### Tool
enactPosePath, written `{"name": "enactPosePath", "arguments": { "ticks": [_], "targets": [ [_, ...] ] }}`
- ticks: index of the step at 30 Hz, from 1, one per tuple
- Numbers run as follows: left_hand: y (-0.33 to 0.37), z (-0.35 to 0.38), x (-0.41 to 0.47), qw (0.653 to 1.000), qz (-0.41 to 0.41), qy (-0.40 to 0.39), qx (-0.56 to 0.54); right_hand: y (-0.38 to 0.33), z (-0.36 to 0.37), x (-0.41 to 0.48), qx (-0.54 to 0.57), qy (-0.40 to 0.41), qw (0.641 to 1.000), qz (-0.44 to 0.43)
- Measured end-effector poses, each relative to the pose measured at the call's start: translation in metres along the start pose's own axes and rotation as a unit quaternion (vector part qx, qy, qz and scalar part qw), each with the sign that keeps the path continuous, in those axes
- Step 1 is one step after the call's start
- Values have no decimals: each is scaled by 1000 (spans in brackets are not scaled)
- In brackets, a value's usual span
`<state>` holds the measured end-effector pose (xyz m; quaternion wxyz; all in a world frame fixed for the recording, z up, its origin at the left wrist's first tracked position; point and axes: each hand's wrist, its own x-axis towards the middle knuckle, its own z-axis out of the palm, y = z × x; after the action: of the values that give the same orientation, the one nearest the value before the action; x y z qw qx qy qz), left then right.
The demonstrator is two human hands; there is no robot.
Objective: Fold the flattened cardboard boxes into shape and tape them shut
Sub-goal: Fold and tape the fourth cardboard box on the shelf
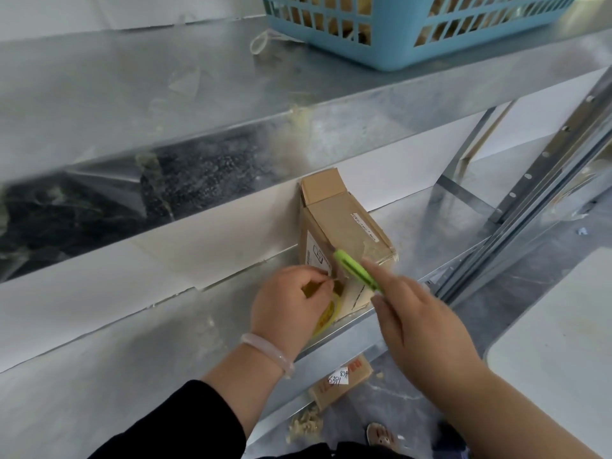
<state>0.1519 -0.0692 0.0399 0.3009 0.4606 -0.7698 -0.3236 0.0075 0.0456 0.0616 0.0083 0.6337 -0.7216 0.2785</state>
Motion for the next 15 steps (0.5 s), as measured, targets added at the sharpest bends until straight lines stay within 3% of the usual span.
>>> {"name": "enactPosePath", "arguments": {
  "ticks": [3, 10, 15],
  "targets": [
    [3, 0, 1, 1000, -14, -10, 11, -5, 6, -21, -39, -37, 998, -35],
    [2, 0, 2, 1000, -18, -15, -7, -6, 12, -26, -85, -82, 992, 43],
    [4, 0, 1, 1000, -16, -18, 4, -9, 8, -26, -110, -145, 982, 43]
  ]
}}
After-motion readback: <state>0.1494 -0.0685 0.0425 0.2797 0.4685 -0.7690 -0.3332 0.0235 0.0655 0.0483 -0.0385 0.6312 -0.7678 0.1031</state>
